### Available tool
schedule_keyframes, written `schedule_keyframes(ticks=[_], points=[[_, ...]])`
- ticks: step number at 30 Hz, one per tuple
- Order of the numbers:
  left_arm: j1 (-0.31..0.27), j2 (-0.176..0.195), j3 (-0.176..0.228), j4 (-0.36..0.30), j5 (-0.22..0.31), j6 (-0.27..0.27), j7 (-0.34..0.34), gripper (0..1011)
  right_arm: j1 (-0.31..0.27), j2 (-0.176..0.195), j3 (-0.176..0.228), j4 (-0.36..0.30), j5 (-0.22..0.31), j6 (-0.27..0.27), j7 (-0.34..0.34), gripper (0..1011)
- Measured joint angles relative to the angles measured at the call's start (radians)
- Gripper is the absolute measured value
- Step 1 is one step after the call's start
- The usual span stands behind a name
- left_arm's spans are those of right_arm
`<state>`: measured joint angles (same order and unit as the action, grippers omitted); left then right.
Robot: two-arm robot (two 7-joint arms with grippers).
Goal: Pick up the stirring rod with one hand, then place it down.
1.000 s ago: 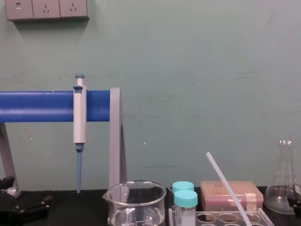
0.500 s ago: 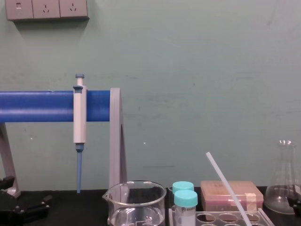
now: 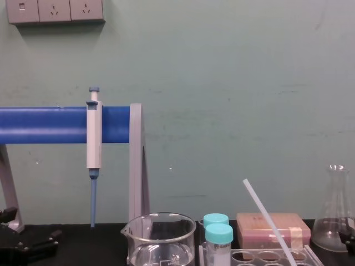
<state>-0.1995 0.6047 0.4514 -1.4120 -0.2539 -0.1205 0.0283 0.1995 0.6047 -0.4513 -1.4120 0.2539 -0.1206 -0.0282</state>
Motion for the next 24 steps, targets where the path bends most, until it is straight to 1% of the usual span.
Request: schedule_keyframes(ticks=[24], points=[[0.0, 0.0, 0.0, 0.0, 0.0, 0.0, 0.0, 1000, 0.0, 0.0, 0.0, 0.0, 0.0, 0.0, 0.0, 1003]])
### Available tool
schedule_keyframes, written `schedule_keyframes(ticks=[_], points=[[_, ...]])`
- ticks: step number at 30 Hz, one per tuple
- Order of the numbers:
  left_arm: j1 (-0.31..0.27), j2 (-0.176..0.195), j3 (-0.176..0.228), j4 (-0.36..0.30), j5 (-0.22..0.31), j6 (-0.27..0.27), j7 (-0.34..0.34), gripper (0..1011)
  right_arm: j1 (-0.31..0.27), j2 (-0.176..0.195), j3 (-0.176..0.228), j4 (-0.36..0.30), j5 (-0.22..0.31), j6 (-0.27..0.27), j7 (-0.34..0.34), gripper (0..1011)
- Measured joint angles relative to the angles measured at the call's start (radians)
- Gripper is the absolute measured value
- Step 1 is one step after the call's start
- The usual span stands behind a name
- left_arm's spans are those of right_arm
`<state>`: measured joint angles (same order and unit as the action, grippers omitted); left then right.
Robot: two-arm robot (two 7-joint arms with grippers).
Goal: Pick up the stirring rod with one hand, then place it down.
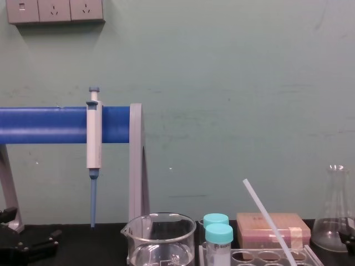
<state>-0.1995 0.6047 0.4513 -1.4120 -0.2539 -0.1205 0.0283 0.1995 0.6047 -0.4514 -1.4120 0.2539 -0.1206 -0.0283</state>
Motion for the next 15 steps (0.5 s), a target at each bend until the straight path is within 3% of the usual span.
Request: schedule_keyframes(ticks=[8, 15], points=[[0.0, 0.0, 0.0, 0.0, 0.0, 0.0, 0.0, 1000, -0.002, 0.0, 0.006, -0.001, -0.002, -0.012, 0.01, 1003], [0.0, 0.0, 0.0, 0.0, 0.0, 0.0, 0.0, 1000, -0.016, -0.002, 0.031, -0.021, 0.036, -0.095, 0.093, 1003]])
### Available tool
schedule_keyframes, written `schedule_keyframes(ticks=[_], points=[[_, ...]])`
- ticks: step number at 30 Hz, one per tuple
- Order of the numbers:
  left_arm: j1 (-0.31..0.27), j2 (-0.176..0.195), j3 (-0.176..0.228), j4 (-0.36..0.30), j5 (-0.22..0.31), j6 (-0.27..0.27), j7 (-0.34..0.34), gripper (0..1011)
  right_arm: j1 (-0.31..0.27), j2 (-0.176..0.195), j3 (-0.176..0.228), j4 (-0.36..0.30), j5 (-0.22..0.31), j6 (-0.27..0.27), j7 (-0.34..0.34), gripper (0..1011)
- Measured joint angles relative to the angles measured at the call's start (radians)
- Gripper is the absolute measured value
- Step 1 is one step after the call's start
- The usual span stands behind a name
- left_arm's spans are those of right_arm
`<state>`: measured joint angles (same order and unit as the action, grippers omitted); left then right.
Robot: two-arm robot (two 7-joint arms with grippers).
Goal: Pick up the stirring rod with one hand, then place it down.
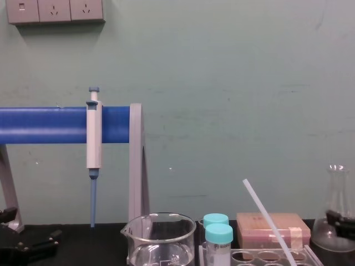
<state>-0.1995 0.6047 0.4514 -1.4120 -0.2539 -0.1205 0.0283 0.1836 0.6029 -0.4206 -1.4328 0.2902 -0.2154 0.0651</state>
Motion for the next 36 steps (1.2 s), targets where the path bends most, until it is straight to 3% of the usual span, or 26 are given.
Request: schedule_keyframes(ticks=[7, 14, 20, 36], points=[[0.0, 0.0, 0.0, 0.0, 0.0, 0.0, 0.0, 1000, 0.0, -0.008, 0.009, -0.015, 0.039, -0.082, 0.106, 1003], [0.0, 0.0, 0.0, 0.0, 0.0, 0.0, 0.0, 1000, 0.022, -0.026, 0.004, -0.003, 0.072, -0.101, 0.191, 1003], [0.0, 0.0, 0.0, 0.0, 0.0, 0.0, 0.0, 1000, 0.062, -0.058, 0.003, 0.042, 0.142, -0.088, 0.296, 1003], [0.0, 0.0, 0.0, 0.0, 0.0, 0.0, 0.0, 1000, 0.186, -0.138, 0.005, 0.211, 0.228, -0.017, 0.479, 1003]])
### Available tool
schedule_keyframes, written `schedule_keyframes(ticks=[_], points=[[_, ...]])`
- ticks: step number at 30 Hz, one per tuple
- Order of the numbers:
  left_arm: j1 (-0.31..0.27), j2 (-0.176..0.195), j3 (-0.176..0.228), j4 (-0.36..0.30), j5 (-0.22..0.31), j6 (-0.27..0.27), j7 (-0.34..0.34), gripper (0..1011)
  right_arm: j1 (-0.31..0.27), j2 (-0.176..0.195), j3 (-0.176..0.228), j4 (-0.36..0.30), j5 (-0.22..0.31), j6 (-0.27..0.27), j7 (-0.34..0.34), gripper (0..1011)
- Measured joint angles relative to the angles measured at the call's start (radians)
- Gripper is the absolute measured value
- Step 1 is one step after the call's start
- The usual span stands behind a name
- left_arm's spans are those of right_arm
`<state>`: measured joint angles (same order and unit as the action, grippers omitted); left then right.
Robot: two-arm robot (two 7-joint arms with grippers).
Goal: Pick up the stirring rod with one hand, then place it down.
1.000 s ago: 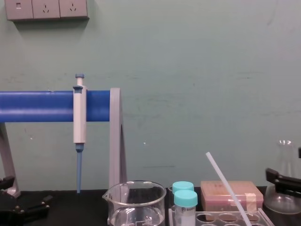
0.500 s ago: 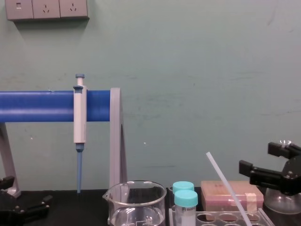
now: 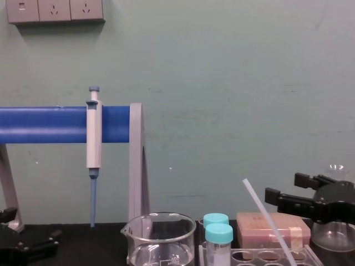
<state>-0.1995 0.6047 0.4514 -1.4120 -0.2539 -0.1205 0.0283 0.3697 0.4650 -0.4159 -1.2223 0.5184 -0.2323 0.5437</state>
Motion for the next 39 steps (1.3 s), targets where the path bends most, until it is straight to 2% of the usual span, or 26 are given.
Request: schedule_keyframes(ticks=[9, 16, 23, 33, 39], points=[[0.0, 0.0, 0.0, 0.0, 0.0, 0.0, 0.0, 1000, 0.086, -0.046, -0.008, 0.119, 0.016, 0.026, 0.108, 1003], [0.0, 0.0, 0.0, 0.0, 0.0, 0.0, 0.0, 1000, 0.124, -0.067, -0.015, 0.172, 0.022, 0.045, 0.178, 1003], [0.0, 0.0, 0.0, 0.0, 0.0, 0.0, 0.0, 1000, 0.155, -0.082, -0.034, 0.217, 0.034, 0.089, 0.236, 1003], [0.0, 0.0, 0.0, 0.0, 0.0, 0.0, 0.0, 1000, 0.165, -0.078, -0.047, 0.236, 0.041, 0.129, 0.249, 1003], [0.0, 0.0, 0.0, 0.0, 0.0, 0.0, 0.0, 1000, 0.166, -0.078, -0.047, 0.235, 0.041, 0.13, 0.248, 1003]])
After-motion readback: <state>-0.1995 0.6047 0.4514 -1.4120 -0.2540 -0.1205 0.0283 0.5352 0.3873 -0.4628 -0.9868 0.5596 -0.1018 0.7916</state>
